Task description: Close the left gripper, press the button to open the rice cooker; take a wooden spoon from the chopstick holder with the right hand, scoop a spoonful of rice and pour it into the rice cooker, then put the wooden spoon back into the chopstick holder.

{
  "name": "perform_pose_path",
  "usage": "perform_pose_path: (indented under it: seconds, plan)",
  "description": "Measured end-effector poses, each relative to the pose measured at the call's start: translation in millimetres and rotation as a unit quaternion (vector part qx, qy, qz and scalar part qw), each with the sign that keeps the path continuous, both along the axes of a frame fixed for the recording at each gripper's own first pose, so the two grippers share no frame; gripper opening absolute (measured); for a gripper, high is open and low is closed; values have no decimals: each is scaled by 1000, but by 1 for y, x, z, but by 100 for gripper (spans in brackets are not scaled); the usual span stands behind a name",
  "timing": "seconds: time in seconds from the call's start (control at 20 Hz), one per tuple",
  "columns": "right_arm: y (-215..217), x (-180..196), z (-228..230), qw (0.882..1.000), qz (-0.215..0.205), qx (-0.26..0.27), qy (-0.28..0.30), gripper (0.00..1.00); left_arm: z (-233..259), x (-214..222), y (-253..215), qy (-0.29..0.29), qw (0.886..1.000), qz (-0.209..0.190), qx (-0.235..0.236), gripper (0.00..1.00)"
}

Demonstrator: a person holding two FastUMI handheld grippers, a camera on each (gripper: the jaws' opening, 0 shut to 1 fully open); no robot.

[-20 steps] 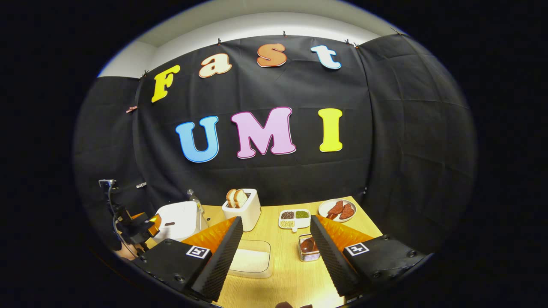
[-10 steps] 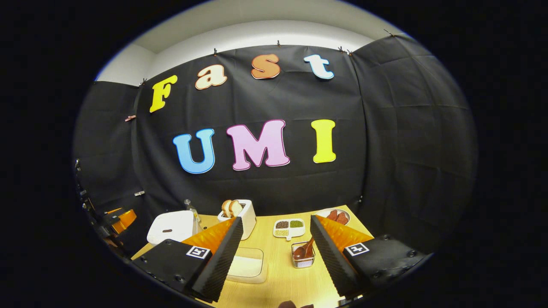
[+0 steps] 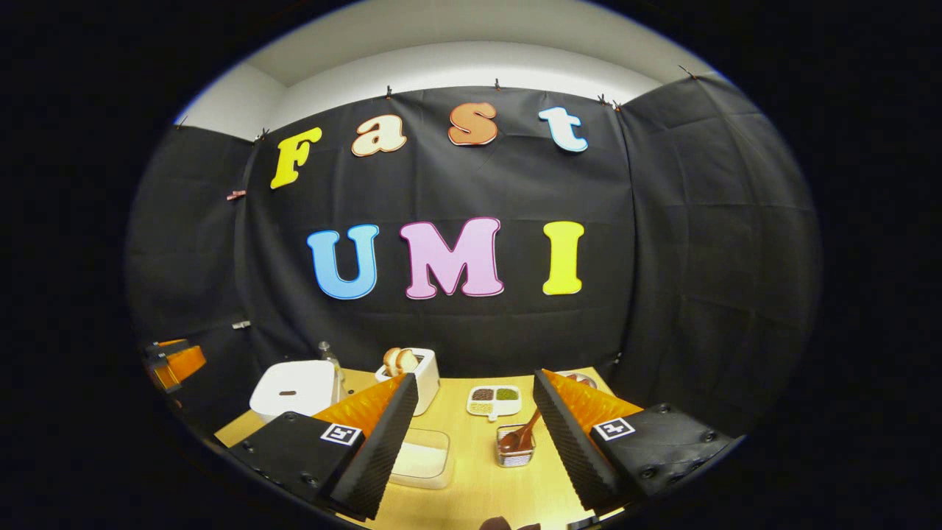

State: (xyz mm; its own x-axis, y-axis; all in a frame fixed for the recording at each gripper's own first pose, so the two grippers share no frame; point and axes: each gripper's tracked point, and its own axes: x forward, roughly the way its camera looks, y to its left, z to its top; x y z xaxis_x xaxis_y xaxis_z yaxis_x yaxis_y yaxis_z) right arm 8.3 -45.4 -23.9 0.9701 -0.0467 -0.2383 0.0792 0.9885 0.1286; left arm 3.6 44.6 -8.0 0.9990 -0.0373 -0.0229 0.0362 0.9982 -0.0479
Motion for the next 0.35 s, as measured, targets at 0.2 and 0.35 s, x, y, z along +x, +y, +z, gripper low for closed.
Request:
perform_pose_path:
  seconds: [0.2,0.35]
  plan:
    - [6,-7,4,1000,5,-2,-2,98,-1,-9,-2,3,1000,1,-1,97]
    - [8,-10,4,1000,7,-1,-1,98,-2,-12,1,5,1000,4,6,97]
